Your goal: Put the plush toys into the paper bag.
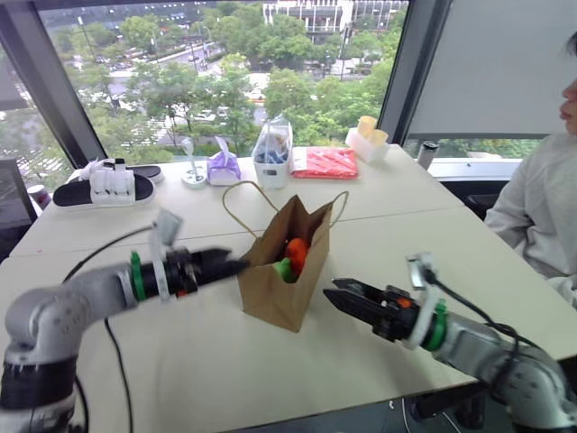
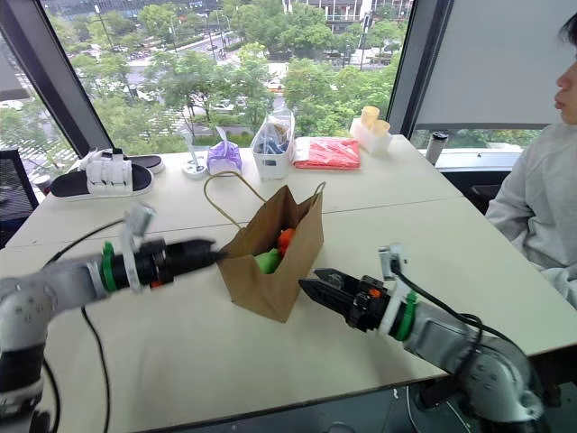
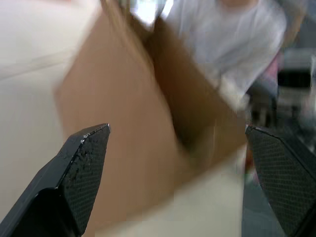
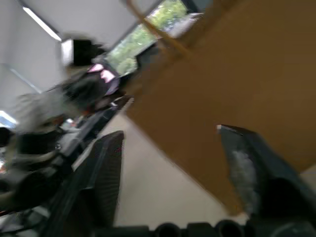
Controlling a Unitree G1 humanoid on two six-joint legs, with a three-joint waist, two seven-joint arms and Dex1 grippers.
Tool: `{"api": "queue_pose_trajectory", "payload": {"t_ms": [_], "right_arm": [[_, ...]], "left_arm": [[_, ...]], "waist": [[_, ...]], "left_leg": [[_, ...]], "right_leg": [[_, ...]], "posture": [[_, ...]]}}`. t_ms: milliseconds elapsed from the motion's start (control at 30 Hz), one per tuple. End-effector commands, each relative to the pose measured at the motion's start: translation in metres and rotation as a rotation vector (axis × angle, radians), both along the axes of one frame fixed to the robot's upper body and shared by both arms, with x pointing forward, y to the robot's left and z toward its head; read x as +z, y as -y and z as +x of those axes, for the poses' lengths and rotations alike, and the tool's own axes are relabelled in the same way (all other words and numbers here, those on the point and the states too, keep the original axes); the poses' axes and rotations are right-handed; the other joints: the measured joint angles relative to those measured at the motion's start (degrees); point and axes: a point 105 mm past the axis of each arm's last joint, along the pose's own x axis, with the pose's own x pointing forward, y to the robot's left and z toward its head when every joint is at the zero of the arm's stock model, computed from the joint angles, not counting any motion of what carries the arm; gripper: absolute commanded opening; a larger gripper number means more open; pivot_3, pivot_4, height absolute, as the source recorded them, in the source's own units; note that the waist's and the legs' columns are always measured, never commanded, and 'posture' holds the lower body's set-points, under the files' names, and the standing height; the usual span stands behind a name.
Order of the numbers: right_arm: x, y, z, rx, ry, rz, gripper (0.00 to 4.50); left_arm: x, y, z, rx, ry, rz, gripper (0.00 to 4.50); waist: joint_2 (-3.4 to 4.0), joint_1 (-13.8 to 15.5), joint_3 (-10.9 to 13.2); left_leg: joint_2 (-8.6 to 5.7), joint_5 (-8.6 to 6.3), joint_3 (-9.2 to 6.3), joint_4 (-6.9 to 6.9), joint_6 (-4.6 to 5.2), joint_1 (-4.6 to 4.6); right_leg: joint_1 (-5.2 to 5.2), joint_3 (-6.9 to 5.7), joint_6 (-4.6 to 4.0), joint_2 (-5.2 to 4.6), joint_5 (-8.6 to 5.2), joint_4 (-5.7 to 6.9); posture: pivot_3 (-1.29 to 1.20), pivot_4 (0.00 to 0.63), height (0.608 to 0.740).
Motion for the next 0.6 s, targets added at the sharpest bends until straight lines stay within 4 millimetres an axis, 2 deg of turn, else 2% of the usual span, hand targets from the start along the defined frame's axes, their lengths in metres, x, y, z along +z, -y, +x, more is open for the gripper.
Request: {"api": "queue_pose_trajectory", "payload": {"t_ms": [33,100,133,200,400,500,600], "right_arm": [[0.009,-0.01,0.005,0.02,0.092,0.01,1.31],[0.011,-0.013,0.005,0.052,0.099,0.012,0.22],[0.011,-0.015,0.004,0.077,0.096,0.005,0.05],[0.01,-0.019,0.002,0.126,0.081,0.002,0.05],[0.012,-0.024,0.001,0.186,0.064,-0.005,0.05],[0.013,-0.027,0.002,0.189,0.057,-0.002,0.05],[0.013,-0.032,0.006,0.167,0.041,0.002,0.05]], "left_arm": [[0.003,0.003,-0.002,0.047,0.117,0.034,4.5],[0.001,0.002,-0.006,0.071,0.126,0.026,4.5],[0.001,0.003,-0.009,0.077,0.126,0.012,4.5],[-0.001,0.007,-0.013,0.078,0.125,-0.002,4.5],[-0.003,0.022,-0.009,0.08,0.174,0.005,4.5],[-0.003,0.033,-0.01,0.044,0.189,0.002,4.5],[-0.011,0.048,-0.019,-0.068,0.193,0.052,4.5]], "waist": [[-0.02,0.7,0.0],[-0.02,1.3,0.0],[-0.02,1.3,0.0],[-0.01,1.2,0.0],[-0.01,1.1,0.0],[-0.02,1.1,0.0],[-0.02,1.1,0.0]], "left_leg": [[-0.02,0.01,-0.07,0.01,-0.02,-0.04],[-0.02,0.01,-0.06,0.0,-0.03,-0.04],[-0.03,0.01,-0.1,0.0,-0.02,-0.06],[-0.05,0.0,-0.07,-0.01,-0.01,-0.06],[-0.02,-0.01,-0.05,-0.04,0.0,-0.03],[-0.03,-0.01,-0.05,-0.02,0.0,-0.04],[-0.03,-0.01,-0.05,-0.04,0.0,-0.04]], "right_leg": [[-0.02,-0.01,0.0,0.01,0.0,-0.02],[-0.02,-0.01,-0.01,0.0,0.0,-0.06],[0.0,-0.01,-0.01,-0.01,0.0,-0.07],[0.01,-0.01,-0.01,-0.04,0.0,-0.13],[0.01,-0.02,-0.01,-0.02,0.0,-0.13],[0.02,-0.02,-0.01,-0.02,0.0,-0.13],[0.02,-0.03,-0.01,-0.01,0.0,-0.13]], "posture": [[0.0,0.15,0.74],[0.0,0.15,0.74],[0.0,0.15,0.74],[0.0,0.15,0.74],[0.0,0.15,0.74],[0.0,0.15,0.74],[0.0,0.15,0.74]]}}
